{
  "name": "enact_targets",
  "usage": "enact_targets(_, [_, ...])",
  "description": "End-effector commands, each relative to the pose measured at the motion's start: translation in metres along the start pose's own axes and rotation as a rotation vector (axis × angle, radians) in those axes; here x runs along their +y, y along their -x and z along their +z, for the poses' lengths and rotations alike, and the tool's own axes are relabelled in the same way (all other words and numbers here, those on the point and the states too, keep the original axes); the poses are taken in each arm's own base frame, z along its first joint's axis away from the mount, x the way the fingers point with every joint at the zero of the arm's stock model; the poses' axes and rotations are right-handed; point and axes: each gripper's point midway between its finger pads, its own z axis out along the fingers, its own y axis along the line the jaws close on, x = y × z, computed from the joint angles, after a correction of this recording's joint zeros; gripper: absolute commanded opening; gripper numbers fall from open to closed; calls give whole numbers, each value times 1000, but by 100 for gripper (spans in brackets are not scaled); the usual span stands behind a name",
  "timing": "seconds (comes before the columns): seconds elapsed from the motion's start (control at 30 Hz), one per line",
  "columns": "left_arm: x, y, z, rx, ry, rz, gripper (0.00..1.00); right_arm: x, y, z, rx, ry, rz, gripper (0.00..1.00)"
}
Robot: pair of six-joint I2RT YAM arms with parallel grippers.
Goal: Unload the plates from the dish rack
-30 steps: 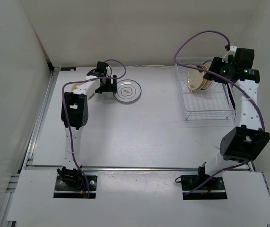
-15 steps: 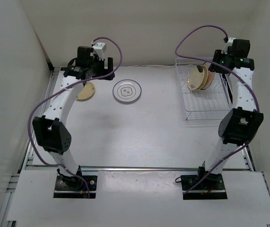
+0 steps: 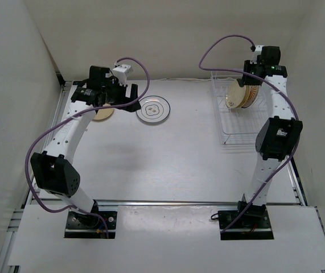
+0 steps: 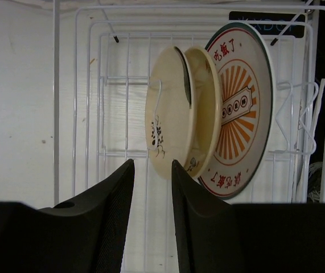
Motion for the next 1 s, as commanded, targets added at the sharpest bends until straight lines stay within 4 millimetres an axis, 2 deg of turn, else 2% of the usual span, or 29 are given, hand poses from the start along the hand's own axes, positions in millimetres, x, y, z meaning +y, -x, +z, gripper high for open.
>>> enact_targets(0.0, [-13,6,-22,-29,-25,41,100,-5,19,8,-54,-2,-24,37])
enact_targets(0.07, [-13,6,-22,-29,-25,41,100,-6,12,19,-36,0,-21,37])
enact_targets(0.1, [-13,6,-22,-29,-25,41,100,-4,17,18,-47,10,-23,37])
enact_targets(0.17, [-12,4,-19,-20,-25,38,100,-6,10,28,-29,11,-20,37])
enact_targets(0.2, [-9,4,-19,-20,-13,38,100,-4,14,27,-39,20,-22,37])
enact_targets(0.3, [-6,7,-14,-19,-2,28,100,-6,7,38,-21,21,-27,37])
enact_targets(0.43, [0,8,-8,-10,1,-1,100,-6,6,41,-20,21,-27,37])
enact_targets(0.57, [2,13,-12,-26,-96,-110,100,-10,7,43,-19,1,-27,37])
enact_targets(0.63, [11,8,-6,-10,-95,-144,100,-12,7,43,-18,-8,-27,38])
enact_targets(0.77, [7,5,-1,4,-134,-153,100,-16,9,43,-26,-29,-38,39])
enact_targets(0.97, [3,3,2,11,-165,-167,100,-21,0,51,-4,-45,-54,40])
